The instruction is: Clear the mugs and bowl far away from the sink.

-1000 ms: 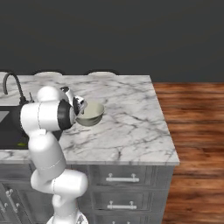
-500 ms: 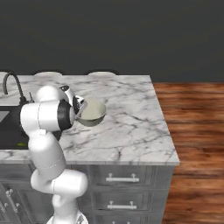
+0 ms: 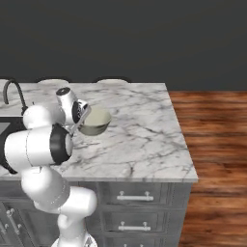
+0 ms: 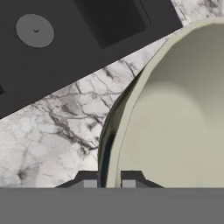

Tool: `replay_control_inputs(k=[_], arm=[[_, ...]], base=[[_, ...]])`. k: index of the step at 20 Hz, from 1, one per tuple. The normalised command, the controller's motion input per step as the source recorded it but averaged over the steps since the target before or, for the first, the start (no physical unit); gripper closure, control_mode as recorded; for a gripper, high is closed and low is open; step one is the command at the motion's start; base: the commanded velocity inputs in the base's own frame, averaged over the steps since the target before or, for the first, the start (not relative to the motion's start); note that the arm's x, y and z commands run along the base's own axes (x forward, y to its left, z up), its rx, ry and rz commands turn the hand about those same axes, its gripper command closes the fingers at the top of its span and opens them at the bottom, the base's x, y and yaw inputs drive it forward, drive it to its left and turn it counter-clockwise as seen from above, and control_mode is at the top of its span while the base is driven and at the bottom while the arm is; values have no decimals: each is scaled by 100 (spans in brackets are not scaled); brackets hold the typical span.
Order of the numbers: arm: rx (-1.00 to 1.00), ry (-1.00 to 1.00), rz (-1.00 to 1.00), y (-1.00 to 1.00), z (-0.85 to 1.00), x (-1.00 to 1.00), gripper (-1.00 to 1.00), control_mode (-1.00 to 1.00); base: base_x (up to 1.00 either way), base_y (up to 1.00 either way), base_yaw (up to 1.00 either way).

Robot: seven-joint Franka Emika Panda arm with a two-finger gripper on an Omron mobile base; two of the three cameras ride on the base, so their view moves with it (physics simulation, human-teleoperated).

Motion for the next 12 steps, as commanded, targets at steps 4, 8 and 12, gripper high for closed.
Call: replay_control_inputs(k=[4, 8, 12], arm=[[0, 0, 9, 0, 99, -43, 100, -100], [0, 0, 8, 0, 100, -50, 100, -100], [0, -2, 12, 0, 70, -71, 100, -100]], base=[[0, 0, 0], [0, 0, 0], [0, 0, 0]])
